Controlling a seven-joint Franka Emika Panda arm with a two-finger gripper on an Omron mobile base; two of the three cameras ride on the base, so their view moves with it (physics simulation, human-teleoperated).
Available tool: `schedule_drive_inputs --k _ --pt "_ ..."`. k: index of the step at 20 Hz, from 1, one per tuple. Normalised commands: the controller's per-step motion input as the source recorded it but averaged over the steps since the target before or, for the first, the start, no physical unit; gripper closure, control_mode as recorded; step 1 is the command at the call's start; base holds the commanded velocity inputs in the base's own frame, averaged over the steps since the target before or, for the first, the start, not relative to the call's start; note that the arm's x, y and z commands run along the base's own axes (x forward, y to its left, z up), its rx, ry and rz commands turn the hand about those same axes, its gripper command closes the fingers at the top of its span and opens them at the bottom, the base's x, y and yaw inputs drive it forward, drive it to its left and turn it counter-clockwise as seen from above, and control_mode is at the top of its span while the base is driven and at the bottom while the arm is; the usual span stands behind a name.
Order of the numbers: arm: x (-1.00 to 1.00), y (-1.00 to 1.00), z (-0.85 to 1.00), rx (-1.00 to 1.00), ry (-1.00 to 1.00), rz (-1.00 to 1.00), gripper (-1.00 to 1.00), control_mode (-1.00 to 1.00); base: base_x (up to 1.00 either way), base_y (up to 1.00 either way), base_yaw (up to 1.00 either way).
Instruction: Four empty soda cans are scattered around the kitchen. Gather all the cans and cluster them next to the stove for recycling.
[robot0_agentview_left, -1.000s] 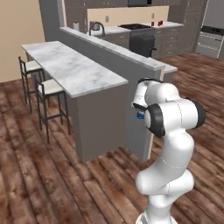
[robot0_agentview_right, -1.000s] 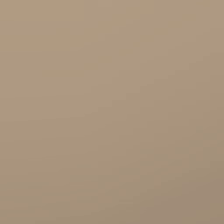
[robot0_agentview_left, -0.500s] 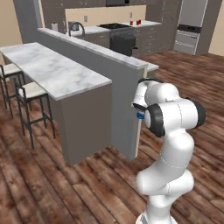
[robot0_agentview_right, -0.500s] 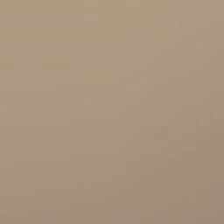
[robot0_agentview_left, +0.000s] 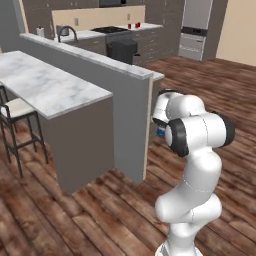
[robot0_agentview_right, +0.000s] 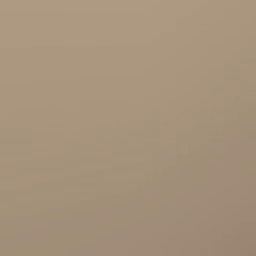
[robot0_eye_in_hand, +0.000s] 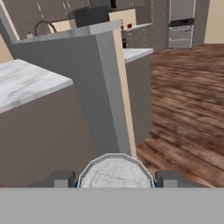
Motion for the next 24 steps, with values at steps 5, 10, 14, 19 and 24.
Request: schedule_drive_inputs --k 5,10,14,19,24 --pt "0.00 0.00 0.00 0.00 0.00 0.00 1.00 1.00 0.00 0.00 -0.20" --pt "0.00 0.00 0.00 0.00 0.00 0.00 1.00 1.00 0.00 0.00 -0.24" --pt "0.00 0.00 0.00 0.00 0.00 0.00 1.00 1.00 0.00 0.00 -0.23" --pt "0.00 0.00 0.00 0.00 0.00 0.00 1.00 1.00 0.27 -0.08 -0.16" --pt "0.00 0.00 0.00 0.00 0.00 0.00 1.00 1.00 0.63 -0.23 -0.15"
